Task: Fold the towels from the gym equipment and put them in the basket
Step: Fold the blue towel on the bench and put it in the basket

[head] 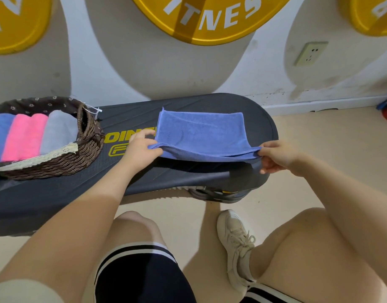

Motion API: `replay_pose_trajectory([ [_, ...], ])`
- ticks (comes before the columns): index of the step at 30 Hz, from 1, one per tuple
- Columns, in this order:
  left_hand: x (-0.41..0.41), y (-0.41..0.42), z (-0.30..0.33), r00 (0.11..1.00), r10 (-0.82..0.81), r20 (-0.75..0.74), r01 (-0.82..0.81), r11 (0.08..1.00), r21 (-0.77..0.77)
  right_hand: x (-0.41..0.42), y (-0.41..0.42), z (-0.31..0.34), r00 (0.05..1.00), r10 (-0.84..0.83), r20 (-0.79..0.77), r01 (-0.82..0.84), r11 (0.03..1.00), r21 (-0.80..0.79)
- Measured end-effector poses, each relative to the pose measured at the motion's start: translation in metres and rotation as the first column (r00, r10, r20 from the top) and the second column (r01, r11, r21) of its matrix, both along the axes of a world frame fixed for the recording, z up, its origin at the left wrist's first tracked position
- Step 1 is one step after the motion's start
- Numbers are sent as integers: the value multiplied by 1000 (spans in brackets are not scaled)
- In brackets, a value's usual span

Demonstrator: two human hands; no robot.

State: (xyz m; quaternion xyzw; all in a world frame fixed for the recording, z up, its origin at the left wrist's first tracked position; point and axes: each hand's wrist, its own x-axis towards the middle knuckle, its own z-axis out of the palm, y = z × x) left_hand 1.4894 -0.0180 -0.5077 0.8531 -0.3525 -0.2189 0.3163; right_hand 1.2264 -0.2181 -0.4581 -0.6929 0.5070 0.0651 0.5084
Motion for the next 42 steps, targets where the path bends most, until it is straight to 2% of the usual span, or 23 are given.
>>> replay_pose_trajectory([
  [3,-4,1,9,981,-17,-193,10,999,-38,1,-5,2,987,-112,113,104,992,74],
  [6,-6,1,10,968,15,-249,-25,999,-36,10,-12,3,945,-237,226,200,964,175],
  [8,-6,0,8,959,40,-279,-64,995,-77,14,-14,4,939,-236,250,173,953,249],
  [9,-4,-1,7,955,56,-290,-87,992,-95,14,-17,4,955,-183,233,124,961,245],
  [12,1,-6,4,947,78,-311,-128,982,-142,17,-26,-2,997,-11,76,5,997,78],
  [14,7,-12,-2,934,88,-346,-156,973,-173,24,-34,-12,999,-34,5,35,998,-59],
  [18,21,-30,-19,917,166,-363,-236,959,-157,45,-49,-33,996,-91,7,90,952,-292],
  [20,29,-41,-25,913,203,-353,-265,955,-137,57,-57,-40,993,-111,45,120,944,-307],
  [22,38,-54,-32,911,230,-342,-285,951,-117,69,-67,-48,984,-140,112,163,959,-231],
  [24,48,-68,-39,918,247,-311,-287,954,-91,81,-80,-60,972,-183,145,207,963,-173],
  [27,57,-90,-50,934,271,-234,-287,957,-37,96,-100,-79,970,-201,139,224,958,-177],
  [32,66,-118,-62,958,286,6,-284,949,140,103,-117,-99,972,-188,142,213,957,-194],
  [37,71,-134,-72,942,233,243,-298,912,281,111,-127,-105,988,-140,61,151,945,-289],
  [42,68,-145,-72,923,197,332,-310,891,333,119,-129,-118,985,-169,-19,145,893,-425],
])
